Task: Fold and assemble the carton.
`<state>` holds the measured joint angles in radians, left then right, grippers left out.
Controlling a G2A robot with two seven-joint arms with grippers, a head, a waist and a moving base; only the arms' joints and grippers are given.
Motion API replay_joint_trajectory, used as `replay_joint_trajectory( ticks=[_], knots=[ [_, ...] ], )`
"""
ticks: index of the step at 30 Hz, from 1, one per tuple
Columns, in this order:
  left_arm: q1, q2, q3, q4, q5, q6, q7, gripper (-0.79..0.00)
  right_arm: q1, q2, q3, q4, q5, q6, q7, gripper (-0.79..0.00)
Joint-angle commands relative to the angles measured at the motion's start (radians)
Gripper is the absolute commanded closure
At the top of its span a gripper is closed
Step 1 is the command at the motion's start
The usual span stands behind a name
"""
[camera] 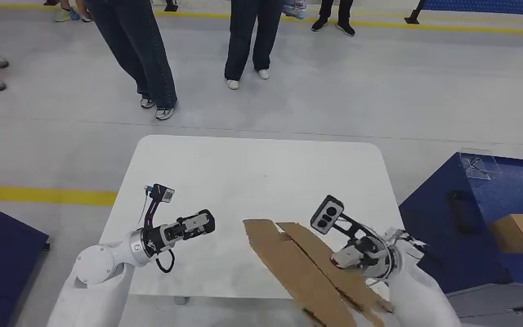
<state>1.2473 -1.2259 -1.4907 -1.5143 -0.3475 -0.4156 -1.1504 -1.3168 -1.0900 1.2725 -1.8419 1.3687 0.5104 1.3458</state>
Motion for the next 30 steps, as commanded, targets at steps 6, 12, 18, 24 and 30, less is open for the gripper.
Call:
replay_joint_trajectory(
  ticks=[6, 12, 18, 24, 30],
  knots=[
    [0.0, 0.0, 0.0, 0.0, 0.0, 0.0, 0.0, -0.785, 0.006, 0.011, -0.122, 0.051, 0.499, 0.271, -0.307, 0.0],
    [0.0, 0.0, 0.0, 0.0, 0.0, 0.0, 0.0, -0.785, 0.014, 0.007, -0.144, 0.076, 0.615, 0.356, -0.392, 0.0],
    [0.0, 0.0, 0.0, 0.0, 0.0, 0.0, 0.0, -0.785, 0.036, 0.007, -0.074, 0.057, 0.398, 0.227, -0.31, 0.0],
    [0.0, 0.0, 0.0, 0.0, 0.0, 0.0, 0.0, -0.785, 0.032, 0.011, 0.038, 0.078, -0.012, -0.257, -0.113, 0.0],
    [0.0, 0.0, 0.0, 0.0, 0.0, 0.0, 0.0, -0.785, 0.026, 0.005, 0.169, 0.08, -0.323, -0.84, -0.223, 0.0]
  ],
)
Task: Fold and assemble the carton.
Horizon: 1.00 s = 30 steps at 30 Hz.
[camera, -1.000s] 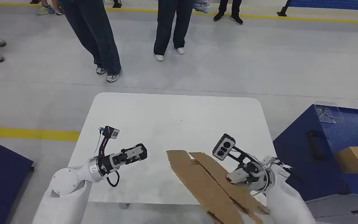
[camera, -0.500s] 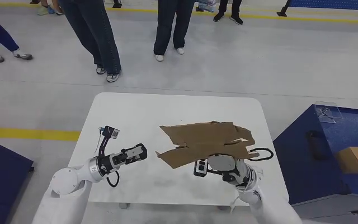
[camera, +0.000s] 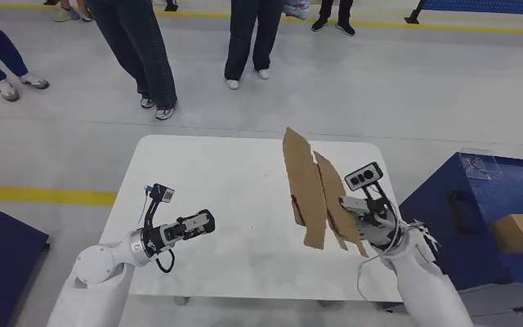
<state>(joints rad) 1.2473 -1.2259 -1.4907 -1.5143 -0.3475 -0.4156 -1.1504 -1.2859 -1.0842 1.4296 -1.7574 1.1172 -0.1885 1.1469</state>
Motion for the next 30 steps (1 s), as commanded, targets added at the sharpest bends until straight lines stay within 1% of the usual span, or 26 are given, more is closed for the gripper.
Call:
replay_joint_trajectory(
  ticks=[1, 2, 4, 8, 9, 13, 26, 27, 30],
  knots=[
    [0.0, 0.0, 0.0, 0.0, 0.0, 0.0, 0.0, -0.785, -0.009, -0.002, 0.029, -0.012, -0.151, -0.236, -0.049, 0.0],
    [0.0, 0.0, 0.0, 0.0, 0.0, 0.0, 0.0, -0.785, -0.02, -0.003, 0.039, -0.019, -0.239, -0.322, -0.072, 0.0],
    [0.0, 0.0, 0.0, 0.0, 0.0, 0.0, 0.0, -0.785, -0.04, -0.007, 0.041, -0.037, -0.311, -0.395, -0.122, 0.0],
    [0.0, 0.0, 0.0, 0.0, 0.0, 0.0, 0.0, -0.785, -0.067, -0.012, 0.065, -0.061, -0.517, -0.564, -0.211, 0.0],
    [0.0, 0.0, 0.0, 0.0, 0.0, 0.0, 0.0, -0.785, -0.077, -0.014, 0.064, -0.065, -0.559, -0.592, -0.23, 0.0],
    [0.0, 0.0, 0.0, 0.0, 0.0, 0.0, 0.0, -0.785, -0.101, -0.018, 0.052, -0.075, -0.657, -0.619, -0.282, 0.0],
    [0.0, 0.0, 0.0, 0.0, 0.0, 0.0, 0.0, -0.785, -0.102, -0.018, 0.054, -0.073, -0.663, -0.614, -0.286, 0.0],
    [0.0, 0.0, 0.0, 0.0, 0.0, 0.0, 0.0, -0.785, -0.099, -0.018, 0.071, -0.074, -0.702, -0.626, -0.31, 0.0],
    [0.0, 0.0, 0.0, 0.0, 0.0, 0.0, 0.0, -0.785, -0.093, -0.027, 0.111, -0.065, -0.836, -0.754, -0.435, 0.0]
  ],
)
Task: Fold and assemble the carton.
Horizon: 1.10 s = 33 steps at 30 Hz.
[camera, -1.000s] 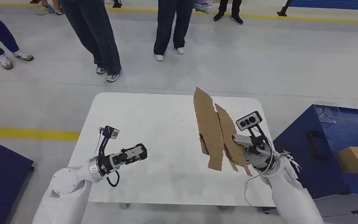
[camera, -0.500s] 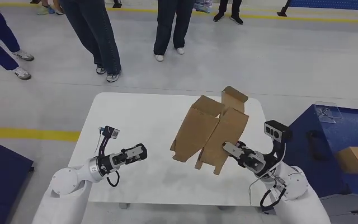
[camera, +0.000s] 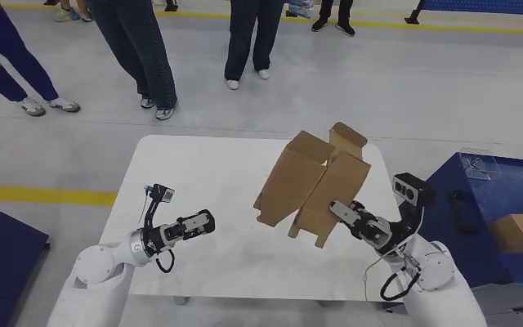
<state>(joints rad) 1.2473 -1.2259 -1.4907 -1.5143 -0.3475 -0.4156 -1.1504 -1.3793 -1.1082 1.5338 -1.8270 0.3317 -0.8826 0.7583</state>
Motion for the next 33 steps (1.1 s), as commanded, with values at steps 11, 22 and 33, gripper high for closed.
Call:
replay_joint_trajectory(
  ticks=[11, 22, 33],
  knots=[
    [0.0, 0.0, 0.0, 0.0, 0.0, 0.0, 0.0, -0.785, 0.094, -0.079, 0.154, -0.142, -1.284, -0.13, -0.957, 0.0],
    [0.0, 0.0, 0.0, 0.0, 0.0, 0.0, 0.0, -0.785, 0.097, -0.033, 0.059, -0.007, -2.707, 0.484, -2.091, 0.0],
    [0.0, 0.0, 0.0, 0.0, 0.0, 0.0, 0.0, -0.785, 0.134, -0.01, 0.003, 0.049, -2.789, 0.617, -2.147, 0.0]
  ],
)
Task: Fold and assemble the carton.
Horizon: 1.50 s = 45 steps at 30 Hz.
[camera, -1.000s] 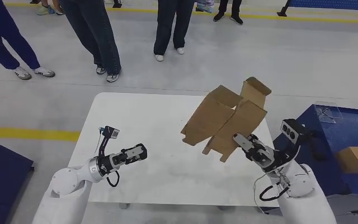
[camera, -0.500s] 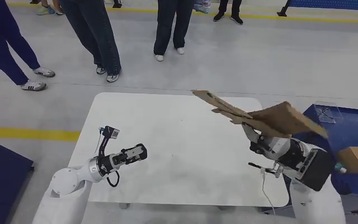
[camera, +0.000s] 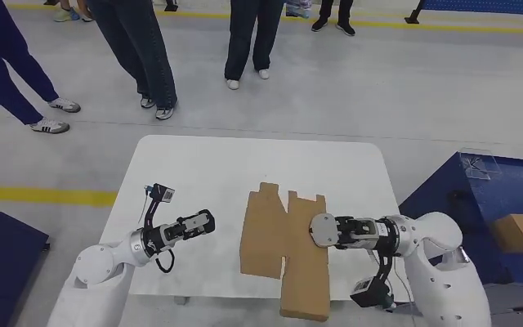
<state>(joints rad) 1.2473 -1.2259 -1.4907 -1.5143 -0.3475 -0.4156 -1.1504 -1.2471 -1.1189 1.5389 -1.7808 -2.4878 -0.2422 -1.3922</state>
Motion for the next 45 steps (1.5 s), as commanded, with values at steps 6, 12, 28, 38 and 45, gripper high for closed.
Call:
replay_joint_trajectory(
  ticks=[6, 12, 28, 38, 45],
  knots=[
    [0.0, 0.0, 0.0, 0.0, 0.0, 0.0, 0.0, -0.785, 0.009, 0.004, -0.056, 0.033, 0.547, -0.425, 0.239, 0.0],
    [0.0, 0.0, 0.0, 0.0, 0.0, 0.0, 0.0, -0.785, -0.016, 0.034, -0.103, 0.065, 1.261, -0.77, 0.689, 0.0],
    [0.004, 0.005, -0.013, -0.061, 0.014, -0.065, 0.023, -0.785, -0.124, 0.184, -0.243, 0.069, 2.878, -0.371, 2.134, 0.0],
    [-0.057, 0.011, 0.103, -0.185, 0.305, -0.141, 0.055, -0.785, -0.165, 0.188, -0.23, 0.045, 2.984, -0.338, 2.273, 0.0],
    [-0.126, 0.003, 0.223, -0.177, 0.229, -0.074, 0.055, -0.573, -0.184, 0.186, -0.231, 0.031, 2.96, -0.362, 2.284, 0.0]
  ],
)
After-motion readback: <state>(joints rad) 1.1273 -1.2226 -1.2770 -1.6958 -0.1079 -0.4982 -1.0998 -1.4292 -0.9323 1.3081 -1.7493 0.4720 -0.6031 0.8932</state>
